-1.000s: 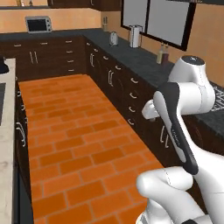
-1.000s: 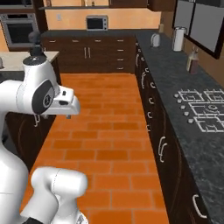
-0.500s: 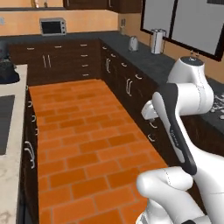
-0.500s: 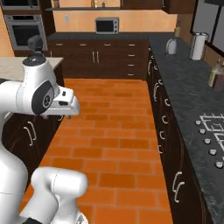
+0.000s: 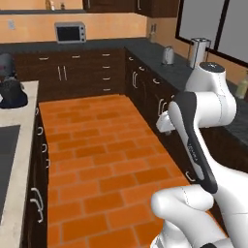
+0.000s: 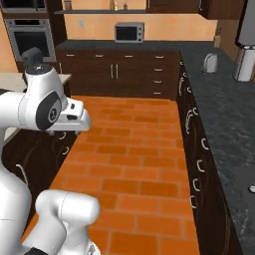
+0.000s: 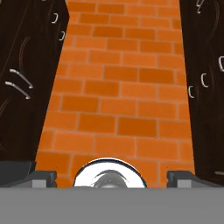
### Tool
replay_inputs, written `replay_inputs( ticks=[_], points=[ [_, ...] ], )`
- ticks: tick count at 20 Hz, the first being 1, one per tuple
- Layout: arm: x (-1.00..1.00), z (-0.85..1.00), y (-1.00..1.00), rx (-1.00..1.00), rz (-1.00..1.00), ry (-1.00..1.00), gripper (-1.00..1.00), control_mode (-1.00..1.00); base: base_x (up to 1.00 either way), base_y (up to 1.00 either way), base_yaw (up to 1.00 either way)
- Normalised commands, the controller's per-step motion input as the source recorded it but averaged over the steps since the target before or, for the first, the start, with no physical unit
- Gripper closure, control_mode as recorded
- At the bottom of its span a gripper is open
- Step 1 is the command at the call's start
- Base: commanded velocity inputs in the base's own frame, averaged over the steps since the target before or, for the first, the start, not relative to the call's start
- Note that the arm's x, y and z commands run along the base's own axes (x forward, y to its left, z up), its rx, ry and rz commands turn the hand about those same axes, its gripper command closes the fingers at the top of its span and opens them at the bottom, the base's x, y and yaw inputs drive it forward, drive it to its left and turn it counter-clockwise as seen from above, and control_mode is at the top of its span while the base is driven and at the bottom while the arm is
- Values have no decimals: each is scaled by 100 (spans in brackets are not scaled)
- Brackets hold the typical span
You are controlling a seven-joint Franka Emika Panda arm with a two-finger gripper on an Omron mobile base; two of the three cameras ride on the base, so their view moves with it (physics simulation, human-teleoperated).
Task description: Navigate to the stand mixer.
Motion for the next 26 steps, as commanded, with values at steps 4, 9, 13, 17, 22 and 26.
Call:
replay_inputs(
  ticks=[4,9,13,17,22,26],
  points=[
    [0,0,0,0,0,0,-100,100,100,0,9],
    [0,0,0,0,0,0,-100,100,100,0,6],
    [0,0,0,0,0,0,-100,100,100,0,5],
    [0,0,0,0,0,0,-100,100,100,0,5],
    [0,0,0,0,0,0,-100,100,100,0,6],
    [0,0,0,0,0,0,-100,100,100,0,9]
  ],
)
